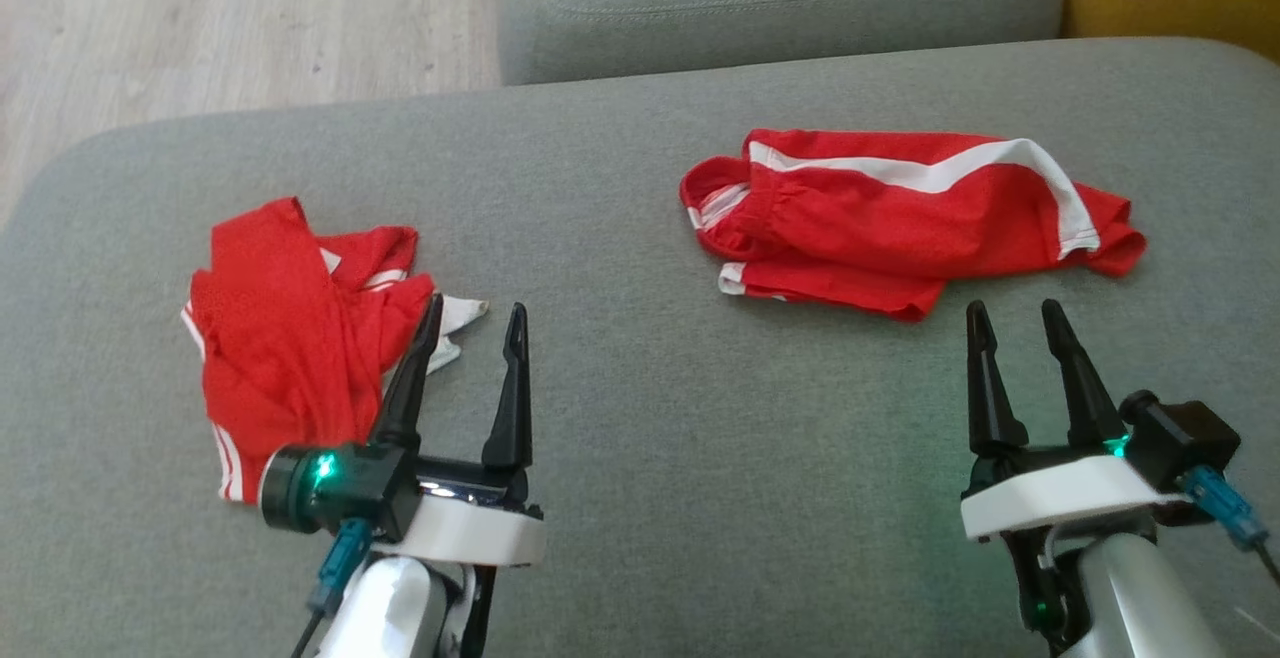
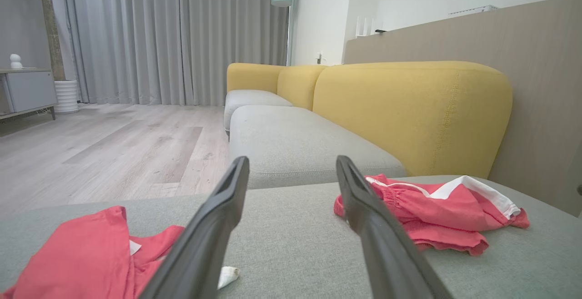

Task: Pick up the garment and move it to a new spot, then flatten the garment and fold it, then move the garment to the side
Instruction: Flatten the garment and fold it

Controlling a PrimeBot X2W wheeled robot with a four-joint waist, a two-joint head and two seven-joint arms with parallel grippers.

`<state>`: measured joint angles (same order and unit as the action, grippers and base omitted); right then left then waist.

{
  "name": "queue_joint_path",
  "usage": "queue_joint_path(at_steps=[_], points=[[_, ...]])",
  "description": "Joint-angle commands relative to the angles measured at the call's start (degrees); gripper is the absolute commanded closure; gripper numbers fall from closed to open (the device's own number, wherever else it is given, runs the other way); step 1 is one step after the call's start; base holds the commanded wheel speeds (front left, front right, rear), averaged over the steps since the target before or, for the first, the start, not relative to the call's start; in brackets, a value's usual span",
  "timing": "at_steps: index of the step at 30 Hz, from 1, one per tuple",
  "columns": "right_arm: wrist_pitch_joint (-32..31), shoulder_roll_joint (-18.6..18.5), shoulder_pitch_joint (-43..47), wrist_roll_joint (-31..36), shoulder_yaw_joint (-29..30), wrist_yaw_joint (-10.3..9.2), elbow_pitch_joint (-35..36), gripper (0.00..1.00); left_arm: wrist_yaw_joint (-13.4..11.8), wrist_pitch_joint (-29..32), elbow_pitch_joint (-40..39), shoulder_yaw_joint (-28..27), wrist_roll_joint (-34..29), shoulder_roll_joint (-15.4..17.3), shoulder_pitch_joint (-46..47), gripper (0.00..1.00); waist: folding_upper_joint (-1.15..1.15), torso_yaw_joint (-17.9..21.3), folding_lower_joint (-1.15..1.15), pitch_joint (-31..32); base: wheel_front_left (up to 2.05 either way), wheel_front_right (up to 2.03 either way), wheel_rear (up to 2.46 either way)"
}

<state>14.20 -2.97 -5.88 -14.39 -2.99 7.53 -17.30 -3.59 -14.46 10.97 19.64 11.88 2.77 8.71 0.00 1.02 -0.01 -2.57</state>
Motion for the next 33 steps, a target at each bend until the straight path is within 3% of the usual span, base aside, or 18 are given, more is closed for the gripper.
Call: queue_joint_path(at_steps=[1, 10, 17, 28, 33], points=[[0.7, 0.1, -1.7, -0.1, -1.5, -0.04, 2.4, 0.00, -0.3, -0.5, -1.7, -1.5, 0.0, 0.1, 1.5, 0.00, 0.00, -0.5, 0.01, -0.5, 0.00, 0.00, 0.00], [-2.0, 0.1, -6.3, 3.5, -6.9, -0.04, -0.6, 0.00, -0.3, -0.5, -1.9, -0.6, -0.1, 0.1, 3.9, 0.00, 0.00, -4.1, 0.01, -5.0, 0.00, 0.00, 0.00], [-7.2, 0.1, -13.5, 7.8, -10.8, -0.04, -8.8, 0.00, -0.9, -0.5, -1.8, 1.2, 0.9, 0.1, 6.1, 0.00, 0.00, -8.0, 0.01, -8.7, 0.00, 0.00, 0.00], [-9.3, 0.1, -24.0, 14.5, -7.6, -0.04, -23.6, 0.00, -2.3, -0.5, -2.4, 3.4, 2.0, 0.1, 8.2, 0.00, 0.00, -12.1, 0.01, -12.3, 0.00, 0.00, 0.00], [-9.6, 0.1, -26.0, 14.4, -6.7, -0.04, -27.7, 0.00, -2.6, -0.5, -2.5, 3.6, 1.7, 0.1, 8.4, 0.00, 0.00, -12.1, 0.01, -12.9, 0.00, 0.00, 0.00]])
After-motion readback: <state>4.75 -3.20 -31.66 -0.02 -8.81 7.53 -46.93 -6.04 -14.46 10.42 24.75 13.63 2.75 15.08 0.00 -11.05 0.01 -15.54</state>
